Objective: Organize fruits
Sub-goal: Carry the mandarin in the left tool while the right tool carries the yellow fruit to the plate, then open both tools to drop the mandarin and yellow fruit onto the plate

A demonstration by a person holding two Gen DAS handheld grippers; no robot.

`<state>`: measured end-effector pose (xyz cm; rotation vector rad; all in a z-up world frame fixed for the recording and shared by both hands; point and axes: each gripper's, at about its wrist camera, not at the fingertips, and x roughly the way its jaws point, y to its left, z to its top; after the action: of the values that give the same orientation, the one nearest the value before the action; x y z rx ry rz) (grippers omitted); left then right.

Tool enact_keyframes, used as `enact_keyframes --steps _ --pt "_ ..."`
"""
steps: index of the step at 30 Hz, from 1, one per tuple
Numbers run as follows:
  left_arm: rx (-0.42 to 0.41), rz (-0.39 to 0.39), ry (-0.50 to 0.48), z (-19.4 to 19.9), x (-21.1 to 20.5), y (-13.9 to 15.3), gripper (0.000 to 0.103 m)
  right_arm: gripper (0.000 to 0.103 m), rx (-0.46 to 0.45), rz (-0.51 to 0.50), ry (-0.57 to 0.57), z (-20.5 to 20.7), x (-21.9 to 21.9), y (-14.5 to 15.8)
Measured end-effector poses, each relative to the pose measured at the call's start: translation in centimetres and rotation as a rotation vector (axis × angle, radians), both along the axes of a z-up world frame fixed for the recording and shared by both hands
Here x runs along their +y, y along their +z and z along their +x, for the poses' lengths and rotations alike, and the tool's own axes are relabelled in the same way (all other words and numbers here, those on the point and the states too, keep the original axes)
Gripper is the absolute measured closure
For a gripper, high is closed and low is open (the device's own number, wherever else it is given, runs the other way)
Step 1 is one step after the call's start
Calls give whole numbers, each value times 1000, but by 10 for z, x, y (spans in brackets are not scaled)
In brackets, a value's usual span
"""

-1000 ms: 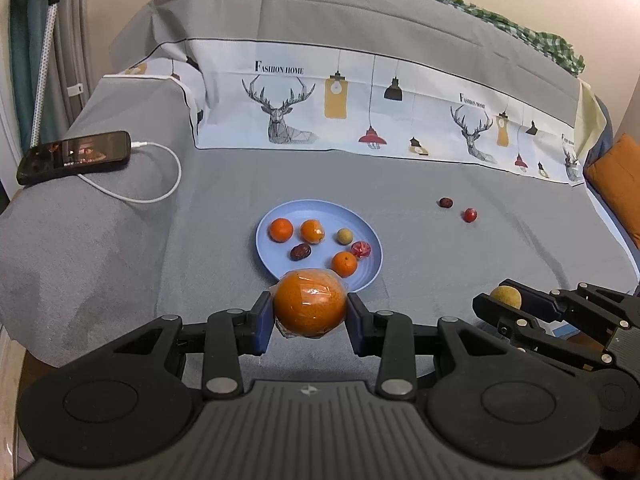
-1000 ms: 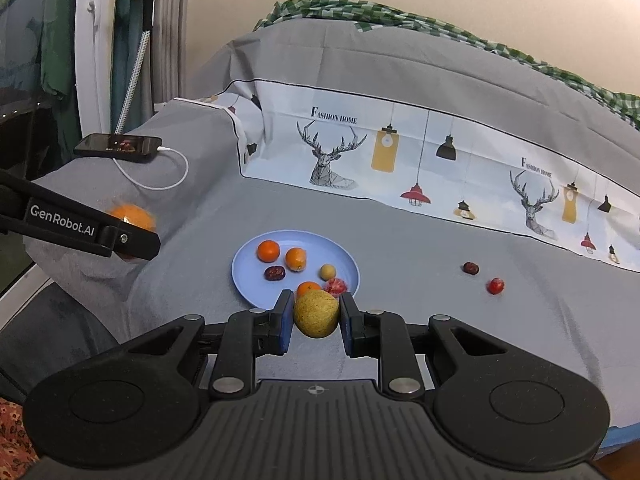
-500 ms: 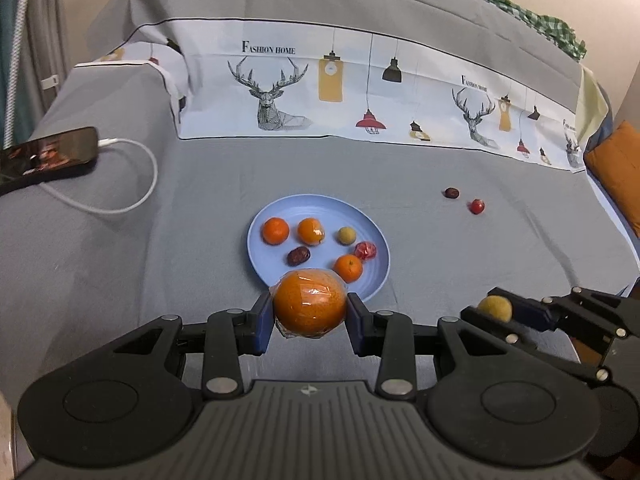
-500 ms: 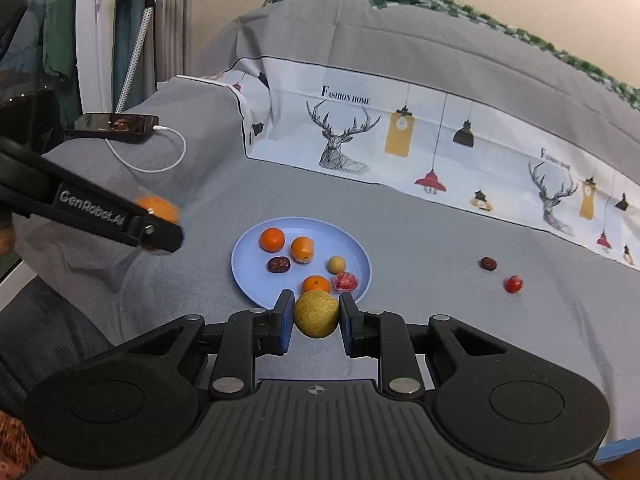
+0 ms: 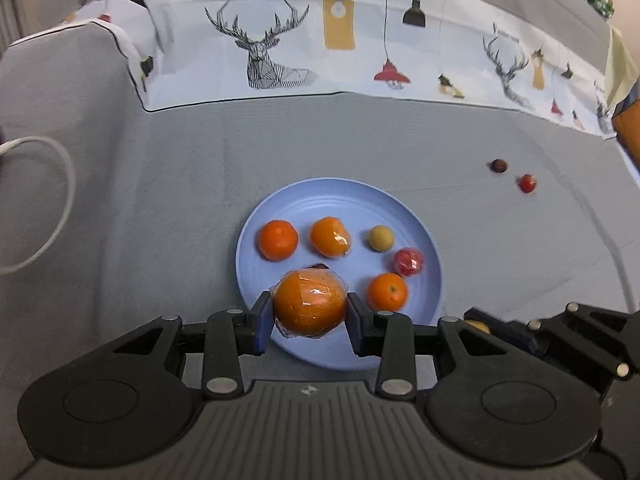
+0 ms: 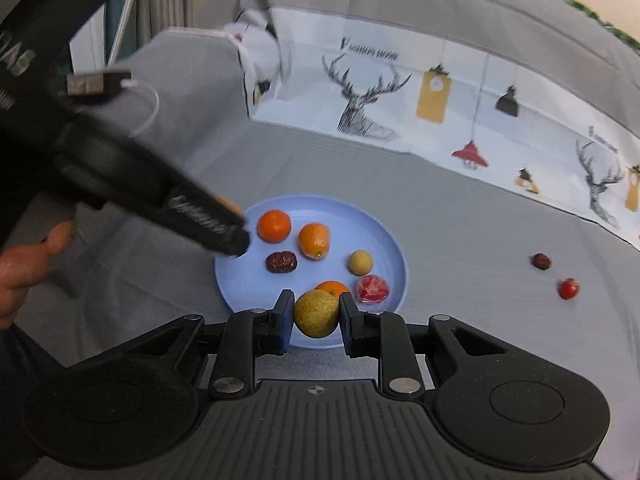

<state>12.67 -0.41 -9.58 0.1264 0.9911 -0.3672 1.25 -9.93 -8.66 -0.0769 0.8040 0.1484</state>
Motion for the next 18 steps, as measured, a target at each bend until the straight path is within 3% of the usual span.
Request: enact_keyframes --steps 11,13,14,15,16,17,18 --pt "62 81 -35 41 -11 -51 61 78 95 -17 6 50 4 -58" --pt "40 77 -44 39 -9 -50 56 78 94 -25 13 54 4 -63" --pt "18 68 -51 36 -8 -46 41 78 98 -20 24 56 4 -65" --pt "-8 64 -49 32 -5 -41 17 77 103 -14 32 57 4 -65" --pt "-34 65 -39 28 -3 -36 7 67 100 -12 35 58 3 -64" --pt "-70 59 -29 21 2 -28 1 51 98 -11 39 57 3 -60" --pt "-92 52 -28 15 6 -21 1 45 90 -7 38 55 1 -56"
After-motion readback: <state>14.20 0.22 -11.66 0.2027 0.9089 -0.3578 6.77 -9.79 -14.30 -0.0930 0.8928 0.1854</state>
